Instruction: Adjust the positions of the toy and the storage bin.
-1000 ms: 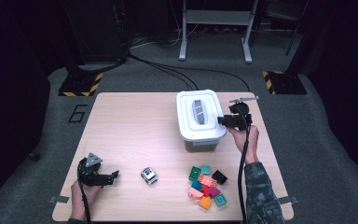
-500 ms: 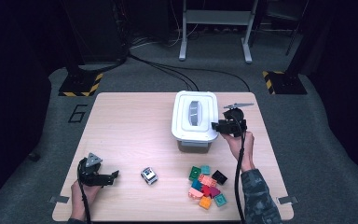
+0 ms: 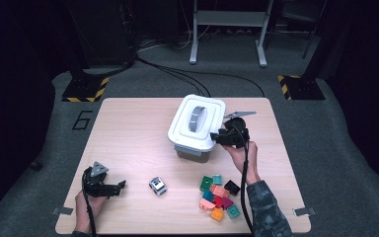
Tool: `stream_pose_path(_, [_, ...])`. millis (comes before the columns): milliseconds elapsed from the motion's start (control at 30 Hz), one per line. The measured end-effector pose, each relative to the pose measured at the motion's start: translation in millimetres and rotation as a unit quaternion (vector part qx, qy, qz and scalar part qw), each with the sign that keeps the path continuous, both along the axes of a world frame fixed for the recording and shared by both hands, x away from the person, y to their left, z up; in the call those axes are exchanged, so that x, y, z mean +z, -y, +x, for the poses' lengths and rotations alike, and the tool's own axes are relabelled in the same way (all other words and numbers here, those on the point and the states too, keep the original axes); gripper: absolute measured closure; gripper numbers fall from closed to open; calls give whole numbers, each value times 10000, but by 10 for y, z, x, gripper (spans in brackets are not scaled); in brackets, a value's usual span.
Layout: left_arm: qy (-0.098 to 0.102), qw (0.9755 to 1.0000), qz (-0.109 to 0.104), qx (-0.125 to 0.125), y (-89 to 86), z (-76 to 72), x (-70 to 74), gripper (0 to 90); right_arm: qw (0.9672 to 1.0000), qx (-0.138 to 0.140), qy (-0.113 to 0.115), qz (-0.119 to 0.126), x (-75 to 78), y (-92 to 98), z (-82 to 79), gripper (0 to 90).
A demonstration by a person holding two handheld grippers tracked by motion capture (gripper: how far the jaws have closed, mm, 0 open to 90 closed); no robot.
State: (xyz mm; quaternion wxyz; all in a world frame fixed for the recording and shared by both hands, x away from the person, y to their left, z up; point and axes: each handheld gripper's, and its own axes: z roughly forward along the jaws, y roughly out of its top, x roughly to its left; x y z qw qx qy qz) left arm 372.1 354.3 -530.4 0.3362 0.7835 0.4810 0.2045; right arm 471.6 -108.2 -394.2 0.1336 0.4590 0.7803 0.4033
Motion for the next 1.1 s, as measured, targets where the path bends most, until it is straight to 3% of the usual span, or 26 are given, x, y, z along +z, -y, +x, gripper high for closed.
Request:
stream_pose_path(67, [-6, 10000, 15, -9, -2, 0, 1, 44, 10000, -25, 15, -26, 0, -9, -6, 553])
stream_pose_path(200, [-1, 10000, -8, 5, 1, 0, 0, 44, 9990, -246, 375, 52, 20, 144, -61, 443])
stream_pose_path(500, [55, 10000, -72, 22, -5, 4, -9, 51, 9966, -680, 429, -171, -92, 605, -169, 223])
stream_pose_path(667, [13, 10000, -41, -13, -8, 5, -2, 50, 9939, -944, 425, -373, -367, 931, -239, 137])
stream_pose_path(767, [26, 10000, -39, -29, -13, 6, -3, 51, 9930, -1026, 404, -422, -459, 1023, -254, 113])
stream_pose_path(867, [48, 10000, -26, -22, -18, 11, -5, 50, 9909, -1176, 248, -602, -725, 1191, -263, 58])
stream_pose_path(900, [48, 10000, -26, -22, -18, 11, -5, 50, 9909, -1176, 248, -602, -725, 1191, -263, 58])
stream_pose_path(1000, [-43, 10000, 1, -5, -23, 42, 10, 46, 9893, -1329, 78, -593, -998, 1333, -271, 14])
stream_pose_path(1033, [-43, 10000, 1, -5, -23, 42, 10, 48, 9893, -1329, 78, -593, -998, 1333, -271, 14])
stream_pose_path(1067, [-230, 9997, 102, 27, -26, 77, 57, 49, 9884, -1395, 20, -603, -1110, 1372, -279, 10])
stream_pose_path(1100, [-230, 9997, 102, 27, -26, 77, 57, 44, 9875, -1418, -17, -683, -1158, 1389, -283, 8])
